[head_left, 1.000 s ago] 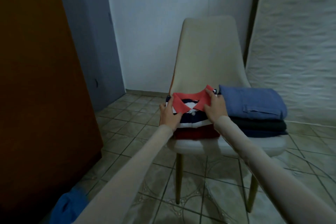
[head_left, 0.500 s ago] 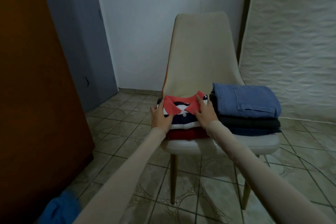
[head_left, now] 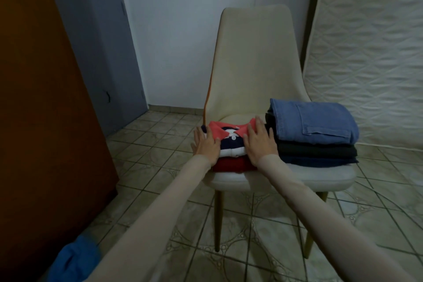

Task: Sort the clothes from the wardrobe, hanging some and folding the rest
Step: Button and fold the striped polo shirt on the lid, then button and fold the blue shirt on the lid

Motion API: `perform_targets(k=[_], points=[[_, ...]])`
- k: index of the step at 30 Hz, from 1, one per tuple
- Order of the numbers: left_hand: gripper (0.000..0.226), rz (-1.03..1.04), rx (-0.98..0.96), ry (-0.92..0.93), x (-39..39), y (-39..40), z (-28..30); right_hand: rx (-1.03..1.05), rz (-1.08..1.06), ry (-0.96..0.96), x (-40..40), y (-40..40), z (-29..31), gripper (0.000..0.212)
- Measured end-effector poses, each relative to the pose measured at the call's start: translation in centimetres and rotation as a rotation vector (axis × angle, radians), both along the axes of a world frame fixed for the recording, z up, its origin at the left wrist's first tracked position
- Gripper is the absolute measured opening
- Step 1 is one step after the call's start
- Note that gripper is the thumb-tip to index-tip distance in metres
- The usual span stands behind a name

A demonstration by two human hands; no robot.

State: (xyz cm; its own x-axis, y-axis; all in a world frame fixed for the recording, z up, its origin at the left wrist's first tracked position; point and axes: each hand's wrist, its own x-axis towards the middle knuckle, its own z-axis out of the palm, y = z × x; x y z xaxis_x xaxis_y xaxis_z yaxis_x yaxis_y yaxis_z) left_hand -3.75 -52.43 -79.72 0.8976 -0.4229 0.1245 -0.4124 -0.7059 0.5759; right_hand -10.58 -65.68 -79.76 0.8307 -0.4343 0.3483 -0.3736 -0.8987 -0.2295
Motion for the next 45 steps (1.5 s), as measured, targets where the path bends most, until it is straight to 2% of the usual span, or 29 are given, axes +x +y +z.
perform_targets(k=[3, 8, 12, 19, 25, 28, 32, 38, 41, 45], points=[[0.053, -0.050, 0.038, -0.081, 0.0, -0.6, 0.0, -0.102, 0.044, 0.077, 0.4, 0.0, 0.3, 0.053], [0.051, -0.119, 0.129, -0.071, 0.2, -1.4, -0.9, -0.046, 0.052, 0.198, 0.8, -0.5, -0.2, 0.056], [0.051, -0.129, 0.183, -0.107, 0.2, -2.0, -1.5, -0.106, 0.082, 0.285, 0.4, -1.3, -0.9, 0.053], [0.051, -0.148, 0.219, -0.130, 0.1, -1.6, -2.1, 0.031, 0.064, 0.267, 0.4, -0.7, -1.1, 0.058], [0.054, -0.173, 0.219, -0.075, -0.3, -0.7, -1.3, 0.032, 0.062, 0.341, 0.1, -0.6, -0.6, 0.058], [0.055, -0.160, 0.174, -0.088, -0.5, 0.9, -1.4, 0.010, 0.065, 0.272, -0.4, -0.2, 0.3, 0.057], [0.052, -0.093, 0.050, -0.064, -1.3, 5.1, -1.6, -0.091, 0.121, 0.130, -0.8, 2.2, 1.2, 0.050], [0.052, 0.081, 0.022, 0.041, -1.6, 15.0, -2.9, -0.212, 0.345, 0.019, 0.9, 9.8, 1.1, 0.047], [0.053, 0.169, -0.009, 0.145, -2.6, 21.3, -3.7, -0.172, 0.484, 0.048, 1.6, 15.0, 0.2, 0.047], [0.044, 0.310, -0.024, 0.241, -5.4, 30.1, -4.9, -0.085, 0.641, 0.183, 2.1, 22.1, -2.2, 0.047]])
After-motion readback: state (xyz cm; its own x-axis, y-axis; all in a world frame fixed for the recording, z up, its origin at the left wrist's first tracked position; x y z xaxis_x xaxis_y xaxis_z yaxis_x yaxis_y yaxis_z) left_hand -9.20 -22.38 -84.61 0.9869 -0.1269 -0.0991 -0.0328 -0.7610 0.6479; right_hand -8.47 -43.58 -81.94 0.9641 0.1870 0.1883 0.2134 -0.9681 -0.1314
